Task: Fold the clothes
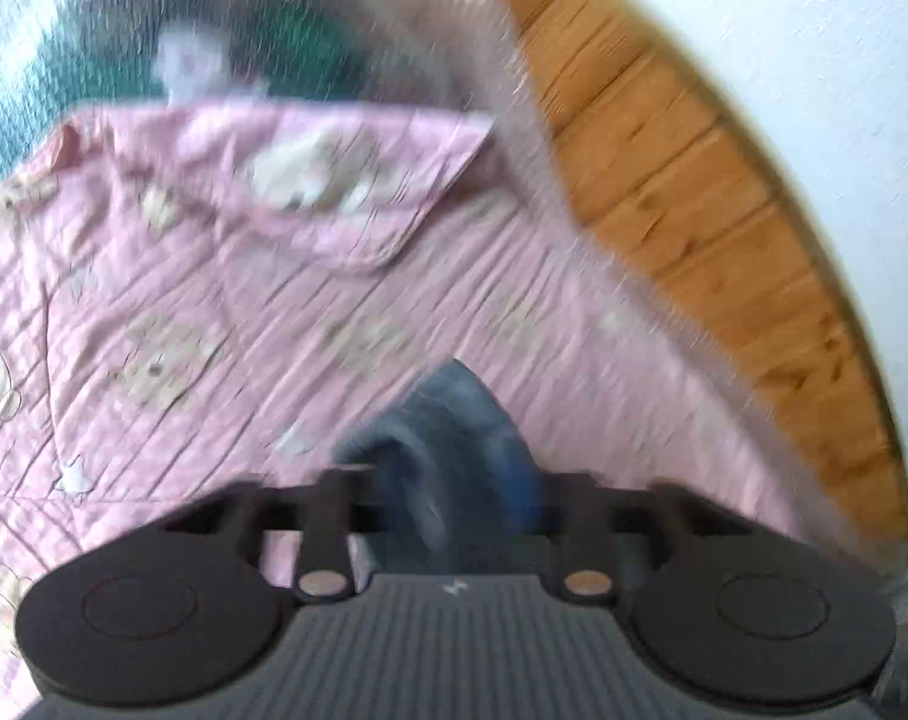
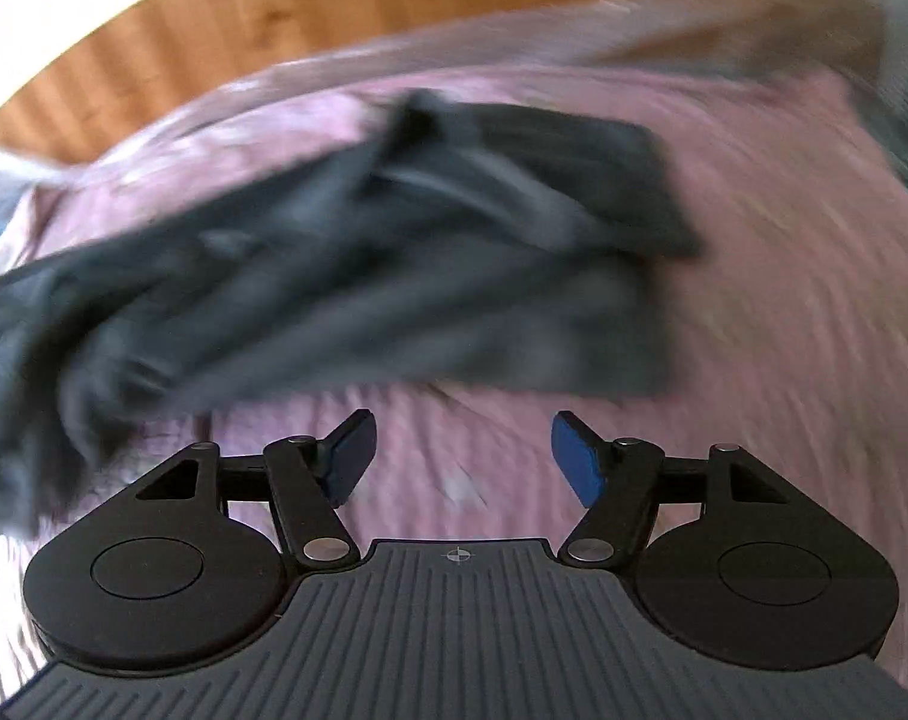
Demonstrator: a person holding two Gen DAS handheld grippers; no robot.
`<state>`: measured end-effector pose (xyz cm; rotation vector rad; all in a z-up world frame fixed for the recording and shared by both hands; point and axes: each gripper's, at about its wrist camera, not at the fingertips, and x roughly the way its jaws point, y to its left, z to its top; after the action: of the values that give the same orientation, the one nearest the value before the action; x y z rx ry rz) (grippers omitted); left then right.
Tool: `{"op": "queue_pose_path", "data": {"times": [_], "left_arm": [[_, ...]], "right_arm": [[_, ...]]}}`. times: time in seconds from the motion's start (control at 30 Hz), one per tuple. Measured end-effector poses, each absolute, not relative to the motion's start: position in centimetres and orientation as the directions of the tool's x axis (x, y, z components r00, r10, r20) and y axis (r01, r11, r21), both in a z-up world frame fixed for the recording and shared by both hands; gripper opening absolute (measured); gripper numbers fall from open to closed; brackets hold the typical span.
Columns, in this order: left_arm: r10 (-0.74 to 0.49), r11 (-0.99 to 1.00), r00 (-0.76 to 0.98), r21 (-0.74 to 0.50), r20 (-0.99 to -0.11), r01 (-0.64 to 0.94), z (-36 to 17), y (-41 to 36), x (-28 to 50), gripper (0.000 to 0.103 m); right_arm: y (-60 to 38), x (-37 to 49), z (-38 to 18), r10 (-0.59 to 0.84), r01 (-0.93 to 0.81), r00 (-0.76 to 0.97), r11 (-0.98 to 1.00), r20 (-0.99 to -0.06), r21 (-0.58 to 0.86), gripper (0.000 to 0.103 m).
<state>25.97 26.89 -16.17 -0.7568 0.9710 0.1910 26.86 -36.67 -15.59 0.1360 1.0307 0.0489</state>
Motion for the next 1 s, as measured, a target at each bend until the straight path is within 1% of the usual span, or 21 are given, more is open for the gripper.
{"op": "queue_pose_path", "data": {"times": [0.03, 0.07, 0.13, 0.23, 0.3, 0.33, 0.37, 0.4, 0.43, 0.5, 0.53, 0.57, 0.6, 0.63, 0.67, 0.7, 0.73, 0.77, 0.8, 0.9, 1.0], "left_arm": [[-0.214, 0.744, 0.562, -0.506, -0.799, -0.436, -17.2, 26.5, 25.3, 0.076], [-0.237, 0.758, 0.559, -0.511, -0.795, -0.406, -18.1, 25.9, 24.6, 0.079], [-0.25, 0.788, 0.554, -0.5, -0.794, -0.36, -19.7, 24.5, 23.3, 0.089], [-0.24, 0.826, 0.544, -0.463, -0.804, -0.321, -21.7, 22.3, 22.1, 0.092], [-0.248, 0.832, 0.546, -0.464, -0.8, -0.303, -21.6, 20.9, 21.5, 0.092], [-0.237, 0.846, 0.55, -0.448, -0.801, -0.287, -21.3, 20.2, 21.8, 0.091], [-0.223, 0.863, 0.554, -0.427, -0.802, -0.27, -21.0, 19.6, 22.3, 0.087], [-0.209, 0.879, 0.558, -0.405, -0.803, -0.253, -20.8, 19.0, 22.8, 0.061], [-0.195, 0.894, 0.563, -0.382, -0.803, -0.236, -20.5, 18.4, 23.2, 0.028], [-0.19, 0.904, 0.565, -0.367, -0.803, -0.218, -19.5, 18.1, 24.0, 0.008], [-0.187, 0.905, 0.576, -0.368, -0.796, -0.215, -18.8, 18.2, 24.1, 0.003], [-0.182, 0.904, 0.591, -0.371, -0.786, -0.215, -18.0, 18.4, 24.2, 0.003], [-0.178, 0.903, 0.605, -0.373, -0.776, -0.214, -17.2, 18.5, 24.3, 0.003], [-0.173, 0.902, 0.619, -0.376, -0.766, -0.213, -16.4, 18.7, 24.4, 0.003], [-0.175, 0.9, 0.641, -0.385, -0.748, -0.204, -15.3, 19.0, 24.3, 0.003], [-0.178, 0.896, 0.674, -0.401, -0.717, -0.19, -13.7, 19.5, 24.1, 0.003], [-0.181, 0.891, 0.709, -0.418, -0.682, -0.175, -11.9, 20.1, 24.0, 0.003], [-0.183, 0.881, 0.743, -0.443, -0.643, -0.167, -10.3, 20.9, 23.9, 0.003], [-0.178, 0.873, 0.756, -0.456, -0.629, -0.173, -9.6, 21.4, 25.1, 0.003], [-0.156, 0.855, 0.771, -0.475, -0.617, -0.207, -8.8, 22.5, 29.8, 0.003], [-0.134, 0.835, 0.784, -0.495, -0.606, -0.24, -8.0, 23.6, 34.6, 0.004]], "right_arm": [[-37.0, 26.0, -15.4, 0.094, 0.069, 0.509, 0.986, -0.856, 0.15, 0.076], [-37.3, 25.1, -15.3, 0.091, 0.107, 0.507, 0.98, -0.857, 0.167, 0.077], [-37.2, 23.3, -14.7, 0.079, 0.15, 0.506, 0.972, -0.859, 0.178, 0.081], [-36.6, 22.2, -14.0, 0.042, 0.148, 0.518, 0.979, -0.855, 0.138, 0.086], [-36.6, 23.8, -13.7, 0.02, 0.117, 0.53, 0.988, -0.848, 0.097, 0.087], [-36.6, 24.5, -13.6, 0.009, 0.102, 0.536, 0.992, -0.844, 0.076, 0.09], [-36.5, 25.7, -13.5, 0.0, 0.085, 0.549, 0.995, -0.836, 0.056, 0.092], [-36.4, 27.6, -13.7, -0.008, 0.068, 0.569, 0.997, -0.823, 0.037, 0.095], [-36.4, 29.6, -14.2, -0.017, 0.052, 0.587, 0.999, -0.809, 0.016, 0.096], [-36.6, 33.6, -15.1, -0.036, 0.019, 0.62, 0.999, -0.784, -0.031, 0.096], [-36.7, 35.6, -15.9, -0.038, -0.007, 0.633, 0.998, -0.773, -0.056, 0.096], [-36.9, 37.7, -16.9, -0.034, -0.042, 0.644, 0.996, -0.765, -0.08, 0.096], [-37.1, 39.4, -17.9, -0.029, -0.078, 0.647, 0.992, -0.762, -0.103, 0.091], [-37.4, 40.9, -18.8, -0.012, -0.123, 0.628, 0.986, -0.778, -0.115, 0.066], [-37.8, 42.3, -19.8, 0.013, -0.176, 0.59, 0.978, -0.807, -0.114, 0.036], [-38.3, 43.4, -20.1, 0.037, -0.214, 0.56, 0.971, -0.828, -0.102, 0.001], [-38.9, 43.8, -19.2, 0.048, -0.222, 0.567, 0.97, -0.823, -0.096, 0.001], [-39.8, 43.7, -17.1, 0.06, -0.217, 0.604, 0.972, -0.795, -0.091, 0.0], [-40.5, 43.9, -14.5, 0.067, -0.213, 0.642, 0.972, -0.763, -0.094, 0.0], [-41.8, 46.1, -8.0, 0.048, -0.197, 0.736, 0.969, -0.675, -0.146, 0.0], [-41.7, 52.3, -6.2, 0.005, -0.171, 0.771, 0.965, -0.636, -0.2, 0.0]]}}
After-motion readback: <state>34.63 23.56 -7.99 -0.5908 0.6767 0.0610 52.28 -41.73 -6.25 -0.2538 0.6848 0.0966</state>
